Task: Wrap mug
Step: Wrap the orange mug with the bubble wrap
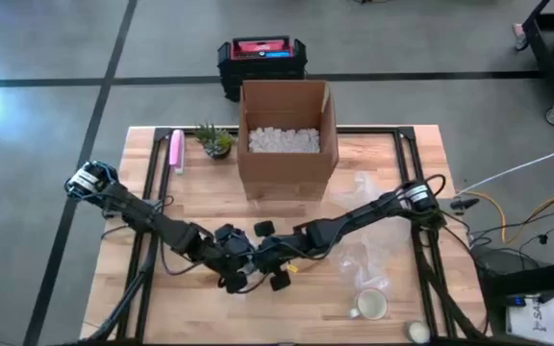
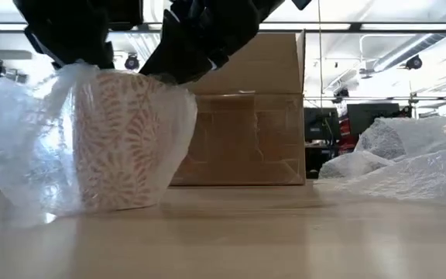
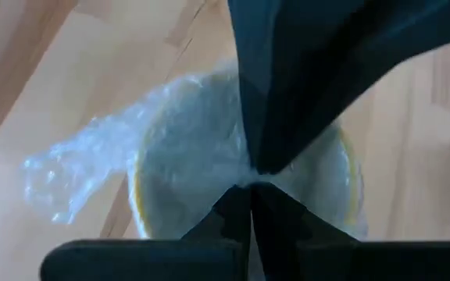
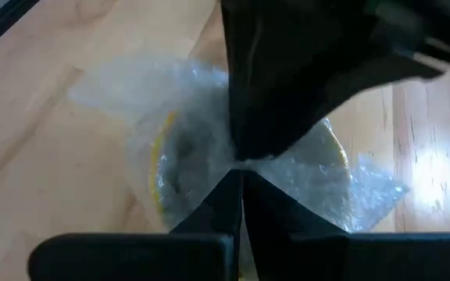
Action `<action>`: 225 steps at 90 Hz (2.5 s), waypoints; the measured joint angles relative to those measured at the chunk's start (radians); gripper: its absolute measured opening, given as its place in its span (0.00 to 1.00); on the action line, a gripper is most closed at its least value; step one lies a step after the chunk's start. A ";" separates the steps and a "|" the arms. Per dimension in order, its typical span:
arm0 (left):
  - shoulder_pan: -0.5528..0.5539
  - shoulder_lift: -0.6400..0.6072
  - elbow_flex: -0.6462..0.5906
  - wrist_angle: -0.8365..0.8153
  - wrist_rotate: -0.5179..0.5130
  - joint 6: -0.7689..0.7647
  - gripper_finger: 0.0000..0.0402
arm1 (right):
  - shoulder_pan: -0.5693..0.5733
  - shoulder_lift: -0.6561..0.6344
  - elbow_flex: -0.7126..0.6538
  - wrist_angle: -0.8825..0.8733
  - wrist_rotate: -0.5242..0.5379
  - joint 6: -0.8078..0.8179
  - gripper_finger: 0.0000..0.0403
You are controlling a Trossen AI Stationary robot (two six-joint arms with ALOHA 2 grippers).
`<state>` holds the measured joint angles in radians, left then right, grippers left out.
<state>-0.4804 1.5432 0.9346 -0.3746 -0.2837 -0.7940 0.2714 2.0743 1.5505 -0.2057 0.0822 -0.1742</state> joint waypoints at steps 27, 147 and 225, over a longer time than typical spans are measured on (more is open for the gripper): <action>0.004 0.035 -0.035 0.078 0.010 -0.002 0.00 | 0.011 -0.057 -0.006 -0.008 -0.001 -0.002 0.01; -0.142 -0.040 0.012 -0.128 0.197 -0.159 0.00 | -0.022 0.009 0.002 0.006 -0.003 -0.006 0.01; -0.132 -0.104 0.033 -0.028 -0.183 0.026 0.00 | -0.022 0.015 -0.003 -0.003 -0.003 -0.014 0.01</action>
<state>-0.6120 1.4395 0.9676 -0.4029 -0.4667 -0.7675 0.2493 2.0892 1.5471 -0.2090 0.0788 -0.1882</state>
